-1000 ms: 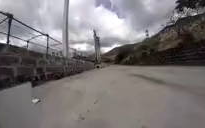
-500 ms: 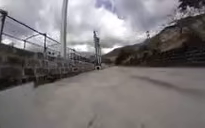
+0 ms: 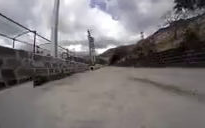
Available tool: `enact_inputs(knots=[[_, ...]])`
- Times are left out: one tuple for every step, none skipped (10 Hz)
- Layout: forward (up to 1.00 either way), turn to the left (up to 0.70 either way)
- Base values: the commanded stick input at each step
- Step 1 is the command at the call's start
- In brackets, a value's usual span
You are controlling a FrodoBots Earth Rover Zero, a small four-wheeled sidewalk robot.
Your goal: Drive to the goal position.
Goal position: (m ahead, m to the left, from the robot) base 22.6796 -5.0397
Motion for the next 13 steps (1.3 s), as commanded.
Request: enact_inputs(knots=[[1.0, 0.0], [1.0, 0.0], [1.0, 0.0], [1.0, 0.0], [1.0, 0.0], [1.0, 0.0], [1.0, 0.0], [1.0, 0.0], [1.0, 0.0], [1.0, 0.0], [1.0, 0.0], [1.0, 0.0], [1.0, 0.0]])
